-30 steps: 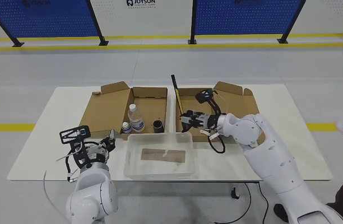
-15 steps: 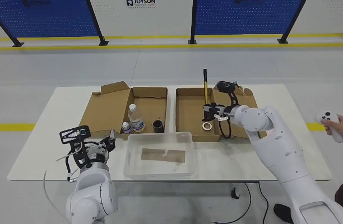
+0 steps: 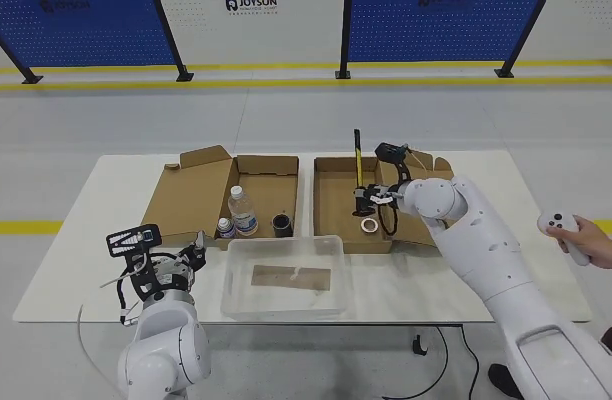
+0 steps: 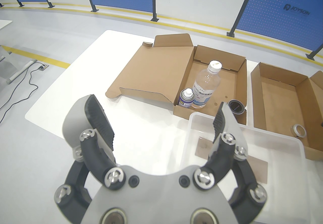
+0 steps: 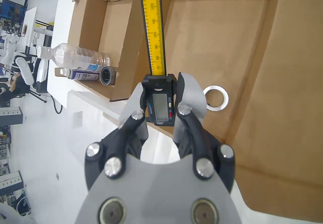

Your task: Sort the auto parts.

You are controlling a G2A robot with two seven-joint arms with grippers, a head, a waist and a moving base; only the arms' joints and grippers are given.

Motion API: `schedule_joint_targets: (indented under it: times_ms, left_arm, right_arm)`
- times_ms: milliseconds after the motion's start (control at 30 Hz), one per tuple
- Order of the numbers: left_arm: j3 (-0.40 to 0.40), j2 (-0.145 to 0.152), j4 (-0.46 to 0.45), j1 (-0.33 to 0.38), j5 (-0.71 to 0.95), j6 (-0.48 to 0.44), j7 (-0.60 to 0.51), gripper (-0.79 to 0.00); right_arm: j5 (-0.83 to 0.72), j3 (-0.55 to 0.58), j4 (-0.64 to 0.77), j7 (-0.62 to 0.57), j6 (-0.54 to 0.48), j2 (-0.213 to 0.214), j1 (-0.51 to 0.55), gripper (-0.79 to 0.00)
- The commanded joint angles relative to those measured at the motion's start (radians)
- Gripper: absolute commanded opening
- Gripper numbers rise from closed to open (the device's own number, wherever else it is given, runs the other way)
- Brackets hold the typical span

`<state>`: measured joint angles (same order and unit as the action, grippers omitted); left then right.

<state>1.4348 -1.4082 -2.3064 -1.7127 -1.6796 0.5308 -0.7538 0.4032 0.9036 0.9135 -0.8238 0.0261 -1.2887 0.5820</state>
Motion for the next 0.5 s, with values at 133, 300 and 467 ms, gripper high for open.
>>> schedule_joint_targets:
  times_ms: [133,300,467]
  left_arm:
    - [0.0,0.0,0.0,0.0,0.0,0.0,0.0,0.0]
    - [0.0,0.0,0.0,0.0,0.0,0.0,0.0,0.0]
    - [0.0,0.0,0.0,0.0,0.0,0.0,0.0,0.0]
  right_arm:
    - [-0.035,-0.048,-0.107,0.018,-0.019,-0.036,-0.039,-0.576]
    - [-0.058,-0.067,-0.166,0.033,-0.044,-0.056,-0.052,-0.434]
    - [-0.067,-0.079,-0.211,0.034,-0.074,-0.071,-0.068,-0.474]
